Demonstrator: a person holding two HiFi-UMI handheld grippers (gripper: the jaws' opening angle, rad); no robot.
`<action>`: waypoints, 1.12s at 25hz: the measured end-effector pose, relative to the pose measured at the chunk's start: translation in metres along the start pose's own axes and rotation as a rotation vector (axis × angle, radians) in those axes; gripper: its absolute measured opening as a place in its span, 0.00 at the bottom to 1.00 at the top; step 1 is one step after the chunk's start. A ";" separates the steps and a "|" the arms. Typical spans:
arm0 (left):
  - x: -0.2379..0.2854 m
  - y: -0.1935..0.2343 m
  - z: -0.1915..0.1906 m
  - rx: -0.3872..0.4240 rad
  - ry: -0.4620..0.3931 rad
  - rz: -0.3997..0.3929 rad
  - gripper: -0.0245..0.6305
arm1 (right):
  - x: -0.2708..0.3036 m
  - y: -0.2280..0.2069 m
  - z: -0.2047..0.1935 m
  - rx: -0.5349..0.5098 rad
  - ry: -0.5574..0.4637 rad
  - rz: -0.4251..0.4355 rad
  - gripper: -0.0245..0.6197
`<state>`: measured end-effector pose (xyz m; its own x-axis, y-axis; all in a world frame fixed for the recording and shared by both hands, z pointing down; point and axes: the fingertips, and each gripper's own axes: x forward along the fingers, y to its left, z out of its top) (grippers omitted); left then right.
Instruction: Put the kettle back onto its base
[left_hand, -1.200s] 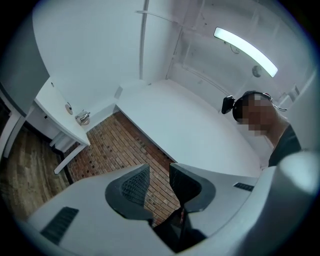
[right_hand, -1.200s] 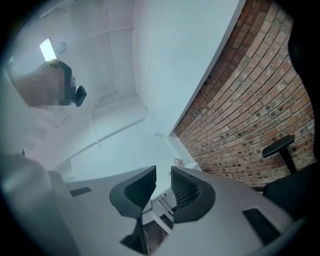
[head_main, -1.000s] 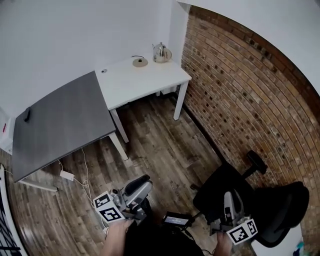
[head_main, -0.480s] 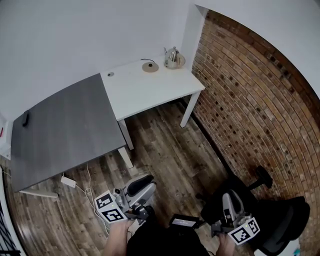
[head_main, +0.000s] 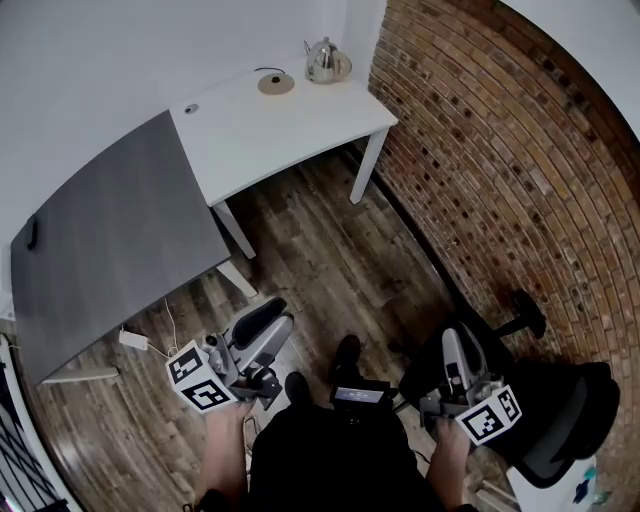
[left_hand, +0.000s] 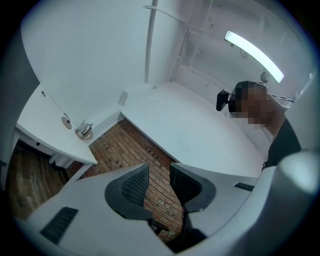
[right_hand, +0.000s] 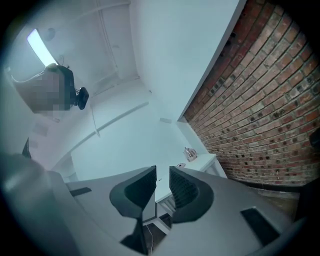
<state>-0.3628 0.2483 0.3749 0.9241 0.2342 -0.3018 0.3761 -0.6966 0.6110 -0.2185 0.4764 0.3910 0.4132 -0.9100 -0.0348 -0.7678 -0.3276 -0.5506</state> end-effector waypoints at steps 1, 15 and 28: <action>0.008 0.004 0.000 0.004 0.003 0.008 0.23 | 0.006 -0.010 0.002 0.011 0.000 0.000 0.15; 0.145 0.025 -0.012 0.137 0.089 0.096 0.23 | 0.089 -0.112 0.077 0.031 0.015 0.182 0.15; 0.191 0.042 -0.022 0.123 0.101 0.089 0.23 | 0.098 -0.165 0.075 0.086 0.065 0.144 0.15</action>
<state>-0.1690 0.2781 0.3588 0.9579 0.2303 -0.1714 0.2868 -0.7941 0.5358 -0.0144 0.4605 0.4162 0.2674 -0.9613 -0.0665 -0.7709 -0.1721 -0.6132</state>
